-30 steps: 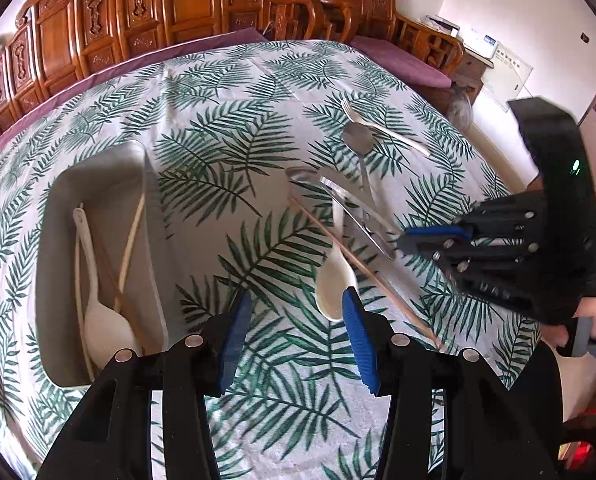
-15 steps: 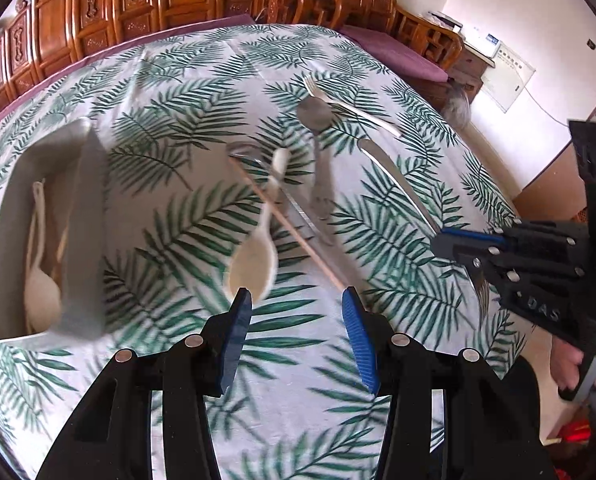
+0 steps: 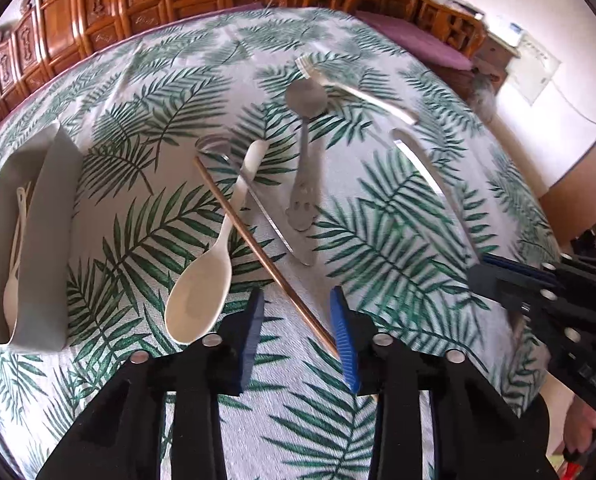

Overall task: Organize utensils
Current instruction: 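Grasp a metal fork with the right tool while the left tool reaches for a wooden chopstick, then close the left tool on the wooden chopstick and lift it while the right tool lifts the fork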

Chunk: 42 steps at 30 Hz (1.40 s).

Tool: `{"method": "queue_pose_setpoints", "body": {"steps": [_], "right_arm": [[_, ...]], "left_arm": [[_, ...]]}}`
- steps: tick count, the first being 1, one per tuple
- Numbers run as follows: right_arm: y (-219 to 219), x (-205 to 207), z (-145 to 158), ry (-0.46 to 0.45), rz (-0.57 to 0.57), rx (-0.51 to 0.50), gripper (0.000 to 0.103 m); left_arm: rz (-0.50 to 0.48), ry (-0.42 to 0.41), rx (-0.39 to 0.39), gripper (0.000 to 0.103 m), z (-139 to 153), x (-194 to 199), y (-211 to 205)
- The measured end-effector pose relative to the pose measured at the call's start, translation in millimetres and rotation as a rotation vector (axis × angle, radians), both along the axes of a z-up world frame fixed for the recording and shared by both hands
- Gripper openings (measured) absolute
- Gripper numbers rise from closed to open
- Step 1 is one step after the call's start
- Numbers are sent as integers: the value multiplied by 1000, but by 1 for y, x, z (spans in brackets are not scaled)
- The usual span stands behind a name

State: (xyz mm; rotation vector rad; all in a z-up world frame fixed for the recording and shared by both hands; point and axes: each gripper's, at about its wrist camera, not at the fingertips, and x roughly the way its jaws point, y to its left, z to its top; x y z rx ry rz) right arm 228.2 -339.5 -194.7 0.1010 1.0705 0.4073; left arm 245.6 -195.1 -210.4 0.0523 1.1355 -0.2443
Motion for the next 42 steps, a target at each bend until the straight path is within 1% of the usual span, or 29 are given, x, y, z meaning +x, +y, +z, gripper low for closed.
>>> {"method": "queue_pose_setpoints", "body": {"steps": [4,7,8,9,11,13,14,15,17,20,22,25,31,37,42], "right_arm": [[-2,0,2,-5,-5,13,8],[-1,0,2,-6,-1,9,8],[-1,0,2,-7,0,3,8],[-1,0,2,-6,-1,0,8],[-1,-1,3,-6,-2,-2,8],[0,-1,3,-7,0,-8,8],[1,-1,4,-7,-1,-12,8],[3,-1,4,-7,-1,-20,8],[7,-1,7,-14,2,-56,8],[11,0,11,-20,12,-58,8],[14,1,12,-20,9,-77,8],[19,2,15,-20,2,-91,8],[39,2,25,-27,15,-115,8],[64,4,36,-47,21,-115,8],[91,7,44,-63,40,-114,8]], "left_arm": [[21,15,25,29,-8,7,-1],[26,14,27,28,-9,10,-2],[28,16,25,26,-9,11,-2],[29,15,26,15,-9,11,-2],[28,14,22,14,-10,10,0],[30,23,15,9,-9,9,4],[33,28,9,7,-8,8,5],[33,29,-8,5,-5,6,8],[11,6,-7,4,4,1,10],[-32,-33,-5,4,19,-7,10],[-44,-50,-5,4,26,-9,12],[-40,-57,-37,4,38,-13,23],[-40,-110,-78,4,65,-16,44],[-32,-161,-106,4,89,-19,75],[-16,-201,-110,4,104,-21,103]]}}
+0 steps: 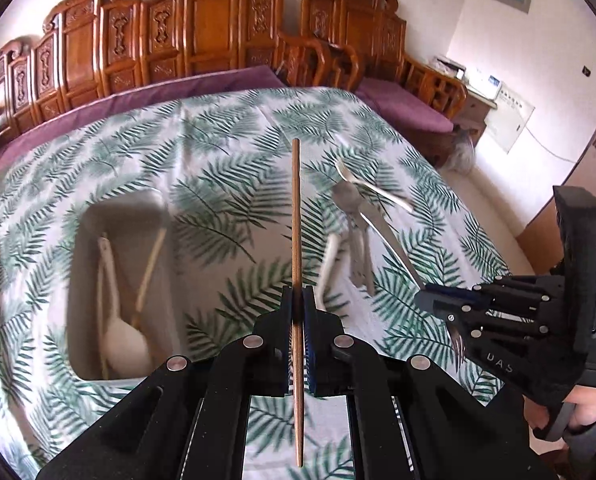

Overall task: Organize utensils
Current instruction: 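Close the left tool on the wooden chopstick and lift it while the right tool lifts the fork, then lower the chopstick and metal fork into the grey tray and open both tools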

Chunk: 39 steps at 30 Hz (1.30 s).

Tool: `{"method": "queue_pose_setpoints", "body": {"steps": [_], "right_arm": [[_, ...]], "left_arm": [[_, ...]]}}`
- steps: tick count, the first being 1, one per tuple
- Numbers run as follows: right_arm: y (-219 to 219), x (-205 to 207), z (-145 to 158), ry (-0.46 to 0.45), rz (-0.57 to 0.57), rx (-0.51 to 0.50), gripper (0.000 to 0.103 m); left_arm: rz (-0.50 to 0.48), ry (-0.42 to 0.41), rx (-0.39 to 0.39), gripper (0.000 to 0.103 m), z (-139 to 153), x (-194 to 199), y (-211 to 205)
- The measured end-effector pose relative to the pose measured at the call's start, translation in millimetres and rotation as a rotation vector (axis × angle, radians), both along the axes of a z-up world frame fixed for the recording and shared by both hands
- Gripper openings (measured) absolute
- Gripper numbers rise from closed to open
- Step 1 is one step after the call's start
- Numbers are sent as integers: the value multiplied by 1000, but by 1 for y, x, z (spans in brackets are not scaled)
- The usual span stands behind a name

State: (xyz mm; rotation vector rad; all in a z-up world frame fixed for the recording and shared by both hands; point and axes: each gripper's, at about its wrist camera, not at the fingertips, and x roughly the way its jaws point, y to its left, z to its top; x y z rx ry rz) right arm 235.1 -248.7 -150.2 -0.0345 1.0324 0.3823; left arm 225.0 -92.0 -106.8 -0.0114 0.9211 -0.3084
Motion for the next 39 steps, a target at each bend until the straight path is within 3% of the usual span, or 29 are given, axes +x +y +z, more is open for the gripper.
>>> {"method": "queue_pose_setpoints", "body": {"steps": [15,25,39], "right_arm": [[80,12,21,-31,85,7,8],[108,14,26,-36,128,-13,8],[125,21,22,-21,148,-32,8]], "left_arm": [[92,-43,2,4,13,7,86],[142,-3,-14,4,-9,31,133],[147,48,-7,4,-38,61,153]]}}
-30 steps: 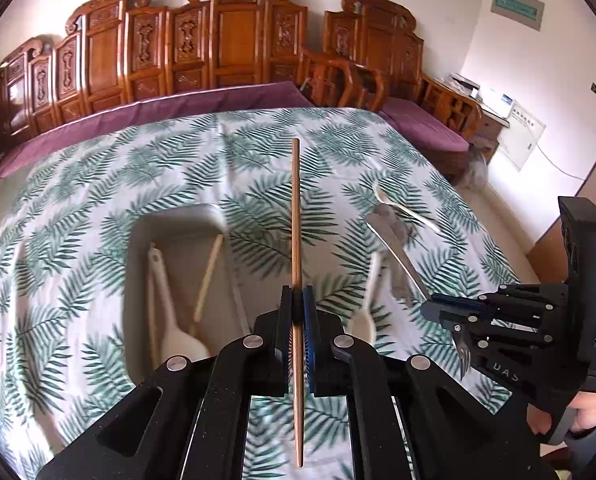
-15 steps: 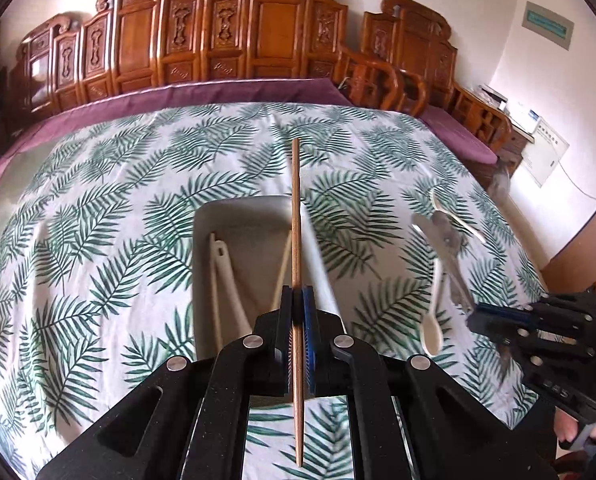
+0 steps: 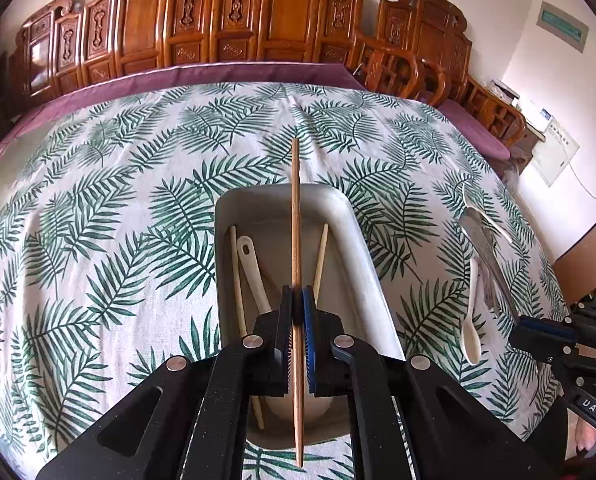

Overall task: Organize utensils
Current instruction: 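Lower the chopstick and metal fork into the grey tray and open both tools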

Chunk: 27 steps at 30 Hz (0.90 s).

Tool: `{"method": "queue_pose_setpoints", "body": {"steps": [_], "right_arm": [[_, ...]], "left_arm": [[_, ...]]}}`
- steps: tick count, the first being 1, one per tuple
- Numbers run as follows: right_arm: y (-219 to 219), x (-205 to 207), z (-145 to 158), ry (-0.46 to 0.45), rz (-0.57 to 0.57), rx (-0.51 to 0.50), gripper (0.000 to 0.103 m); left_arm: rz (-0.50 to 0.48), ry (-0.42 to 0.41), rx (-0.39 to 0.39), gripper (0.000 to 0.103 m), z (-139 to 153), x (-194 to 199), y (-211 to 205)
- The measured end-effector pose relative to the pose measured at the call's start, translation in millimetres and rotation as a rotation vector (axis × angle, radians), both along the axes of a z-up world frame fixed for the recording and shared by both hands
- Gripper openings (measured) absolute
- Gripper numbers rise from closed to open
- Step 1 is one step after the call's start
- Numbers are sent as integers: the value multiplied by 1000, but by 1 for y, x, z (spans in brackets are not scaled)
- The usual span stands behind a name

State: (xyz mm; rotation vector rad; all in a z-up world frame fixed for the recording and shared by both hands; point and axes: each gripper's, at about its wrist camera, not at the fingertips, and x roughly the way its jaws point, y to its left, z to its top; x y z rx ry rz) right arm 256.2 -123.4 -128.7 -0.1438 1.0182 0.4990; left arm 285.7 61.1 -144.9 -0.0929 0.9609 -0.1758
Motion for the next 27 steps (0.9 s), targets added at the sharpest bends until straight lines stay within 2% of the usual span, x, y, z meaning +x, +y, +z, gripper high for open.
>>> {"method": "queue_pose_setpoints", "body": {"steps": [6,7,14,18,27], "right_arm": [[12,7,0,-1,7,2,8],[14,8,0,-1,9,4,8],[41,18,-1,0,28,25,8],[61,26,-3,7,40,44,8],[97,40,-9,21,29,84,8]], "left_arm": [[5,-1,9,9,-3,0,3],[3,-9,11,13,-2,-1,4],[22,-50,3,15,13,-14,19],[38,-84,16,20,24,-25,33],[86,-140,43,20,47,-45,71]]}}
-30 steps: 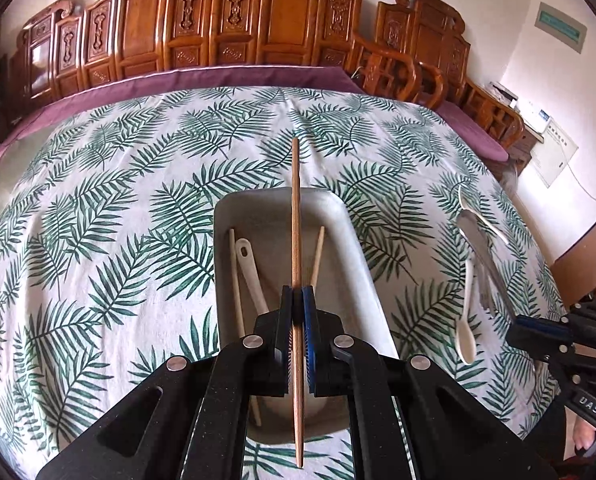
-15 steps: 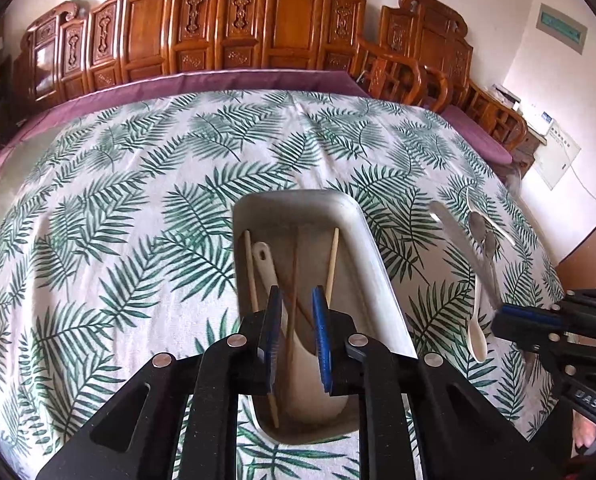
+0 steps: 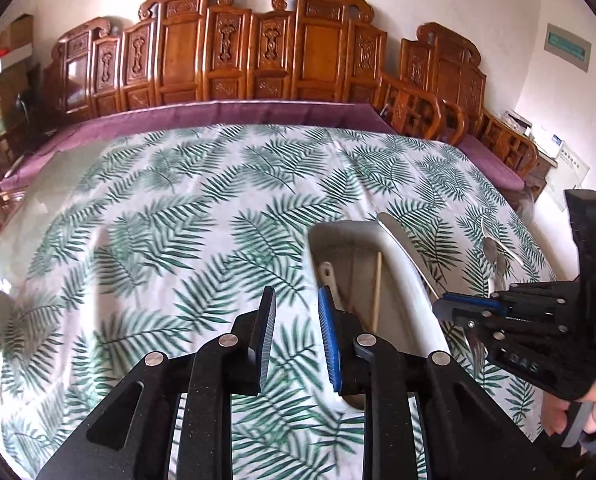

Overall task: Organize utensils
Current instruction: 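Lower the chopstick and metal fork into the grey tray and open both tools, then withdraw both tools from the tray toward the remaining utensils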

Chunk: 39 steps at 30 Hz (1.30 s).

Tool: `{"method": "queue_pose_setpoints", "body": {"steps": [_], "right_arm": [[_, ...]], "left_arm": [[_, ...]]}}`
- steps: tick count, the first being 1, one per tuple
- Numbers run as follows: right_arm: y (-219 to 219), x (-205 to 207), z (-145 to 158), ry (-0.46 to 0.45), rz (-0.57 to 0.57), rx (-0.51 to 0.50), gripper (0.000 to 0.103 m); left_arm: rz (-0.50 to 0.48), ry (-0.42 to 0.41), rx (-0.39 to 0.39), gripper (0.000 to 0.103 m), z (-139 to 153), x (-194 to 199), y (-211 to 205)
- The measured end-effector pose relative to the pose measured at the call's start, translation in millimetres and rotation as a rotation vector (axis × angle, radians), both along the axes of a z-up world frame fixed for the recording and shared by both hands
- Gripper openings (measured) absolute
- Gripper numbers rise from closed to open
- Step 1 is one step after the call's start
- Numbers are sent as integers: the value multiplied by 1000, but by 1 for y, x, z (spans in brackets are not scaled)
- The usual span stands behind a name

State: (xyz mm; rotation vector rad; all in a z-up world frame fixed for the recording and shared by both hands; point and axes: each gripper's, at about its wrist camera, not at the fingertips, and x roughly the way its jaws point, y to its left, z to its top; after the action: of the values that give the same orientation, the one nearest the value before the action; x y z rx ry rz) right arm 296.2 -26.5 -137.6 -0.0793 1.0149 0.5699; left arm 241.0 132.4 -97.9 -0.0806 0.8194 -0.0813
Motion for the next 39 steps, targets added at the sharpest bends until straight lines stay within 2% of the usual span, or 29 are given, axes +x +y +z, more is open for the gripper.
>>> {"method": "queue_pose_setpoints", "body": {"steps": [13,20,30,34,39], "right_arm": [[10,17,-20,52,-88,25,8],[14,19,-16,10,-71,-7,10],[0,-7,17,-67,-45,-2,10],[-15,-22,36,-101,-50,20,10],[-38,-38,55,-147,-65,36,10]], "left_arm": [[-3,-38,15,20,19,-16,23],[1,-49,3,21,20,-24,24],[-13,-83,5,22,36,-38,7],[-19,-94,5,27,43,-45,-5],[-28,-100,13,27,48,-55,-21]]}}
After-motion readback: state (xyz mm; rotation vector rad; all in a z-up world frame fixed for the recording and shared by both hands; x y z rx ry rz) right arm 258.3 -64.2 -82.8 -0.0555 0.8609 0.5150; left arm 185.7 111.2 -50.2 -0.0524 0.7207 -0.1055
